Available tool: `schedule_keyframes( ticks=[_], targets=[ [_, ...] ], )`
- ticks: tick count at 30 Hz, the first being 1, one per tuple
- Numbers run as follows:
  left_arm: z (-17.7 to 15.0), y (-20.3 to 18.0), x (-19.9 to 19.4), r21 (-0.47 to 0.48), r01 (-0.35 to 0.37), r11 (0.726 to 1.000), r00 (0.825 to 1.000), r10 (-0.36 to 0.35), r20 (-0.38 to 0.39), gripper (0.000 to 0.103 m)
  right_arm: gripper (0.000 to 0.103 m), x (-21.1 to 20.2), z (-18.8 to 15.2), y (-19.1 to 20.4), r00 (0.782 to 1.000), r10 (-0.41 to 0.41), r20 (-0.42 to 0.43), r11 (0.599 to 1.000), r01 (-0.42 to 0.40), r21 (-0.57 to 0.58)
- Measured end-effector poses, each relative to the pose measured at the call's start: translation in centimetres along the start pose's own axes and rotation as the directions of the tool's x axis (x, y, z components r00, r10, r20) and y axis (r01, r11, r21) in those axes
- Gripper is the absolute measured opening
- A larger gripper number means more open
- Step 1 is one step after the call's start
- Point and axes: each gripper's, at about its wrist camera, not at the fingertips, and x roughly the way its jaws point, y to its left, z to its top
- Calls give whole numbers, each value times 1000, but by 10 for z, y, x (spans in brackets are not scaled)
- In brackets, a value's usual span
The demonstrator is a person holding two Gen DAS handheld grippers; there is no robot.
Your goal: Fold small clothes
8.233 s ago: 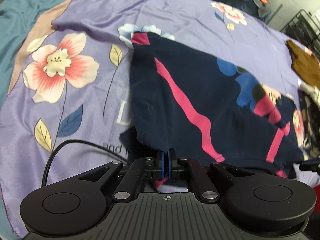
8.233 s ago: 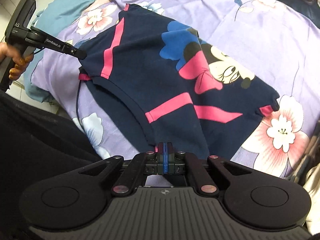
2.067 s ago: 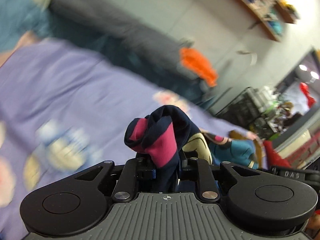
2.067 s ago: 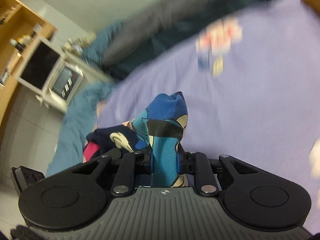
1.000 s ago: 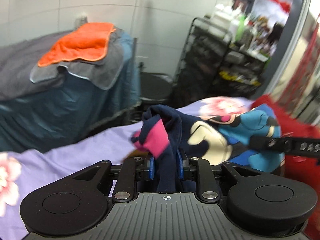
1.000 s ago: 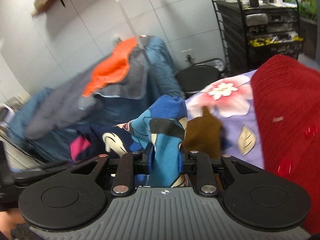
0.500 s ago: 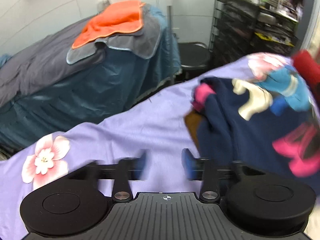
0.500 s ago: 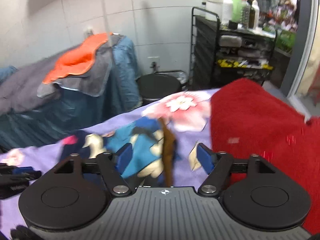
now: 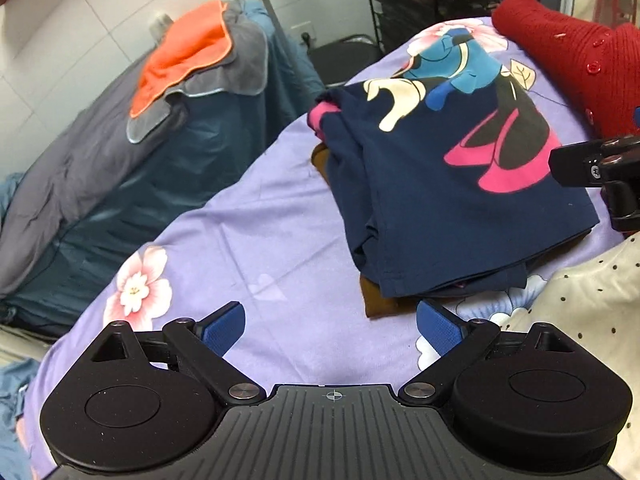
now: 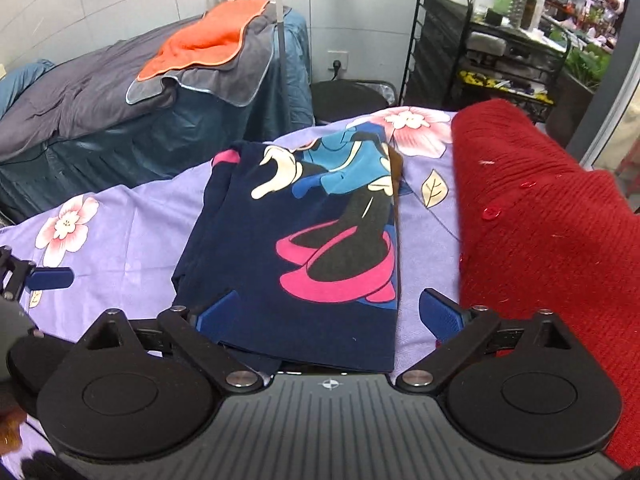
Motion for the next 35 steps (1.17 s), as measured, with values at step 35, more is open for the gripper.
schedule_keyframes(
  ticks=[35],
  targets=[
    [20, -4, 9, -21, 18, 1000, 998, -20, -56, 103, 98, 25, 9, 7, 994, -41, -99, 999, 39, -24]
  ],
)
